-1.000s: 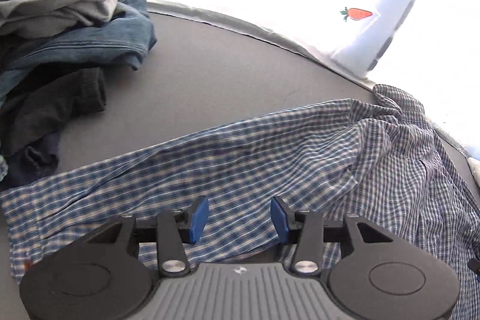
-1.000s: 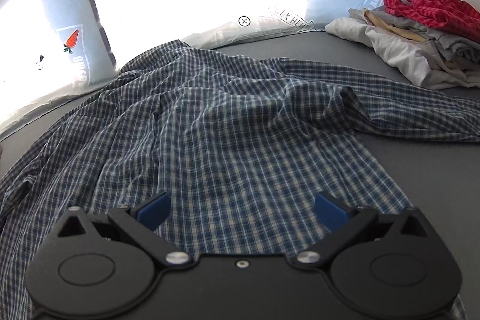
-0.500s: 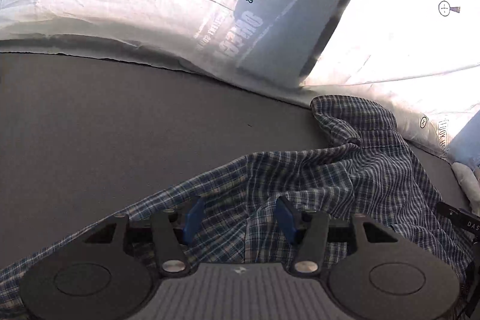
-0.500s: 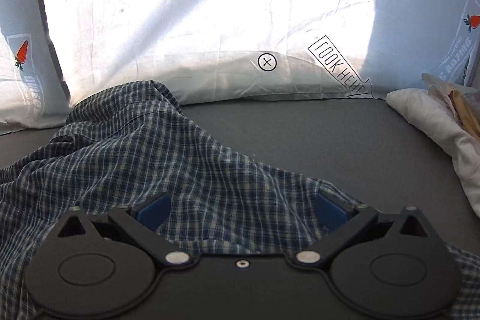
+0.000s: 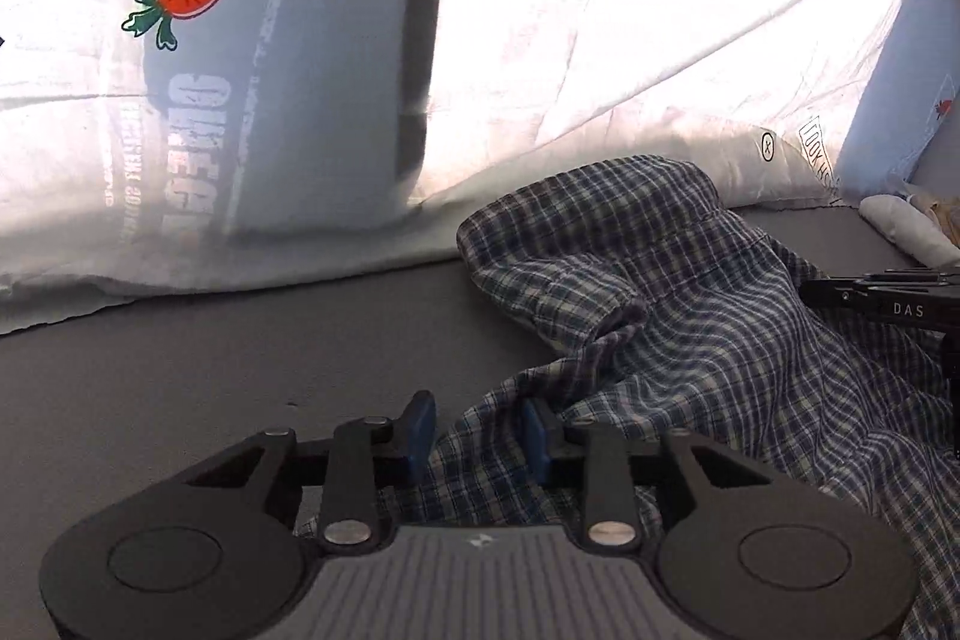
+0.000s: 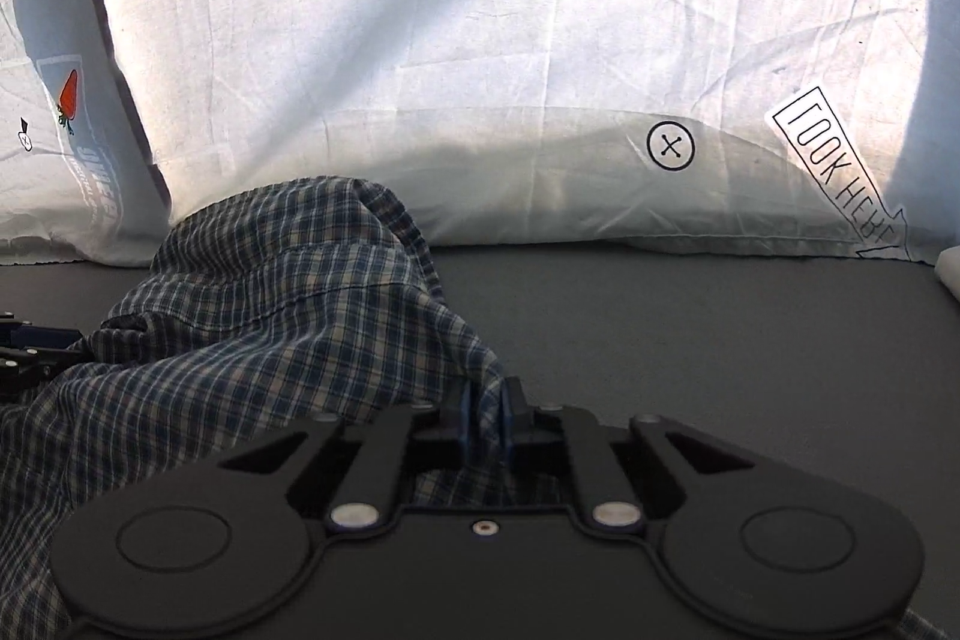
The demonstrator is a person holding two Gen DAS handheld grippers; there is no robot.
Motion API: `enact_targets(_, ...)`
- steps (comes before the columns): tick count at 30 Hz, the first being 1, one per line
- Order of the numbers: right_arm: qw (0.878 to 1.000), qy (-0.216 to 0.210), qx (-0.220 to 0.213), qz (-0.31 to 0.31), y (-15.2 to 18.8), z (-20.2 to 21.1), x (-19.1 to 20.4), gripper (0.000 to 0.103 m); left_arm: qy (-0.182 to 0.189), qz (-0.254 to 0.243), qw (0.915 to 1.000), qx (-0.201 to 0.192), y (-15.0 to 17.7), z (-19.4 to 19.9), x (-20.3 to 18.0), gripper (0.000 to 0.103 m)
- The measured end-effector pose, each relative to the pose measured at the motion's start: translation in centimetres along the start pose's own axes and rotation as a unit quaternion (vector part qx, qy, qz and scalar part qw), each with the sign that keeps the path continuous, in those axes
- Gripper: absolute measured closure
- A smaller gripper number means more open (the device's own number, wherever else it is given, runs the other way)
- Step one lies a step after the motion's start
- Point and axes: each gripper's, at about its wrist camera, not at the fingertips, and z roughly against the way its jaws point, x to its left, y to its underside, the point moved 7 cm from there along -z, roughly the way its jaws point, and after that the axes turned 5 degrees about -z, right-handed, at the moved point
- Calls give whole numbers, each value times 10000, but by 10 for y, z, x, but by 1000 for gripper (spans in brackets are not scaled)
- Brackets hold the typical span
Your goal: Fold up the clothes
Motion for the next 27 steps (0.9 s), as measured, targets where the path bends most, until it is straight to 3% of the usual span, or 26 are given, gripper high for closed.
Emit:
enact_targets(3, 9997, 33, -157, -190, 0, 0, -4, 100, -96, 109, 9996, -234, -5, 4, 4, 102)
enact_targets(7, 9993, 80, -282, -232, -6, -6, -3, 101, -111, 750, 9958, -505, -18, 6, 27, 102)
enact_targets(13, 9993, 293, -230, 0, -10, -17, 9, 98, -416, 579, 9968, -354, -18, -9, 29, 100)
enact_targets(14, 9991, 371, -194, -2, -11, -17, 9, 93, -465, 641, 9963, -330, -19, -7, 30, 96)
enact_targets(16, 9977, 647, -212, -10, -15, -10, 5, 57, -696, 820, 9935, -378, -24, 5, 35, 90)
enact_targets(18, 9961, 774, -422, 74, -19, 10, 6, 41, -836, 1059, 9899, -429, -28, 25, 43, 65)
enact_targets(19, 9954, 790, -522, 148, -21, 21, 7, 19, -865, 1200, 9878, -491, -28, 39, 48, 61)
enact_targets(20, 9946, 792, -626, 248, -20, 35, 11, 5, -875, 1356, 9851, -587, -28, 55, 53, 53)
enact_targets(23, 9919, 871, -823, 420, -6, 81, 23, 0, -985, 1808, 9752, -815, -12, 111, 63, 27)
enact_targets(27, 9912, 1194, -511, 265, 49, 131, 44, 0, -1319, 2235, 9620, -853, 38, 190, 66, 7)
